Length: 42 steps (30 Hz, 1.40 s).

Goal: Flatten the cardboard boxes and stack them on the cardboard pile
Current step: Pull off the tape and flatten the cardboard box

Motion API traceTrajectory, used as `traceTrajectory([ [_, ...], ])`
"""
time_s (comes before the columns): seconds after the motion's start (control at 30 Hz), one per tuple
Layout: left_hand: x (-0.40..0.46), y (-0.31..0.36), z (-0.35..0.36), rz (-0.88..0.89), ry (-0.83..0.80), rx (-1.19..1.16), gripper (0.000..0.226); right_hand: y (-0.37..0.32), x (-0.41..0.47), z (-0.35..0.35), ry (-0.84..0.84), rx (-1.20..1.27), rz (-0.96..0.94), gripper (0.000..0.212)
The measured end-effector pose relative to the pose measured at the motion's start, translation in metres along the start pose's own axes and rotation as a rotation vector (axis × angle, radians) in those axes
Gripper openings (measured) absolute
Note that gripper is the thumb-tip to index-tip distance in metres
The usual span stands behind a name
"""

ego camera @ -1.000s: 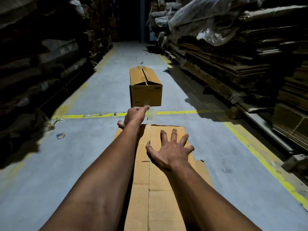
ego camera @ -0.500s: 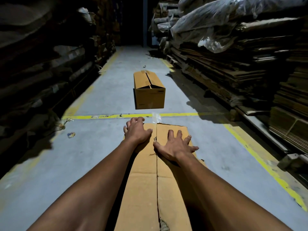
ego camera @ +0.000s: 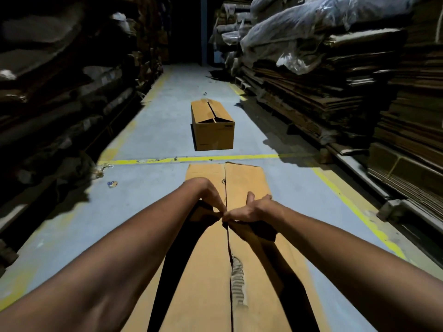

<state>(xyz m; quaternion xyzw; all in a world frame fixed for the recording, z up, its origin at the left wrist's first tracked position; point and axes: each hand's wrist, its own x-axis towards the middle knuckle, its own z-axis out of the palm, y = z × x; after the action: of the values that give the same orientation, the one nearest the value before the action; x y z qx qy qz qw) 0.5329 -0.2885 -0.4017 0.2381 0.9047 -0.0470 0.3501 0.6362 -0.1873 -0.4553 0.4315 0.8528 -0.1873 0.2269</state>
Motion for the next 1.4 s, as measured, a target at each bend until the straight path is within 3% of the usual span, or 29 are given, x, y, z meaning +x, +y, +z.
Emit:
traceTrajectory([
  [0.07,0.005,-0.001,0.006,0.022,0.009,-0.009,0.049,-0.001,0.002,0.006,0.026,0.072,0.004,0.14],
  [0.2,0.037,-0.019,0.005,-0.005,0.305,-0.295,0.124,-0.009,-0.005,-0.01,0.229,0.247,-0.06,0.125],
  [0.27,0.049,-0.03,0.003,-0.007,0.381,-0.4,0.137,-0.01,-0.008,-0.032,0.326,0.452,-0.13,0.102],
  [0.33,0.04,-0.036,0.004,-0.026,0.367,-0.404,0.149,-0.009,-0.009,-0.055,0.317,0.635,-0.205,0.085],
  [0.47,0.02,-0.035,0.018,-0.05,0.191,-0.323,0.16,0.01,-0.024,-0.076,0.203,0.63,-0.255,0.06],
  [0.53,0.002,-0.03,0.025,-0.042,0.159,-0.234,0.13,0.022,-0.038,-0.081,0.124,0.625,-0.248,0.043],
  [0.6,-0.012,-0.024,0.026,-0.02,0.113,-0.208,0.068,0.032,-0.047,-0.088,0.047,0.586,-0.203,0.034],
  [0.63,-0.016,-0.021,0.025,-0.006,0.078,-0.201,0.051,0.037,-0.051,-0.09,-0.008,0.545,-0.171,0.036],
  [0.73,-0.034,-0.013,0.017,0.069,0.085,-0.118,0.028,0.054,-0.063,-0.094,-0.197,0.39,-0.107,0.034],
  [0.83,-0.057,-0.012,0.004,0.116,0.27,-0.095,0.017,0.071,-0.073,-0.098,-0.166,0.341,-0.121,0.016],
  [0.97,-0.063,-0.032,-0.012,0.078,0.536,0.006,0.041,0.083,-0.054,-0.093,0.234,0.344,-0.163,0.008],
  [1.03,-0.061,-0.039,-0.017,0.11,0.505,-0.058,0.034,0.085,-0.044,-0.09,0.447,0.35,-0.18,0.007],
  [1.1,-0.065,-0.045,-0.019,0.136,0.471,-0.121,0.022,0.086,-0.039,-0.09,0.536,0.37,-0.213,0.005],
  [1.17,-0.068,-0.051,-0.022,0.171,0.436,-0.135,0.012,0.085,-0.036,-0.092,0.552,0.378,-0.235,0.006],
  [1.3,-0.07,-0.076,-0.028,0.194,0.359,-0.219,0.015,0.083,-0.036,-0.099,0.538,0.348,-0.289,0.016],
  [1.4,-0.071,-0.101,-0.032,0.178,0.388,-0.35,0.011,0.092,-0.034,-0.11,0.534,0.184,-0.276,0.029],
])
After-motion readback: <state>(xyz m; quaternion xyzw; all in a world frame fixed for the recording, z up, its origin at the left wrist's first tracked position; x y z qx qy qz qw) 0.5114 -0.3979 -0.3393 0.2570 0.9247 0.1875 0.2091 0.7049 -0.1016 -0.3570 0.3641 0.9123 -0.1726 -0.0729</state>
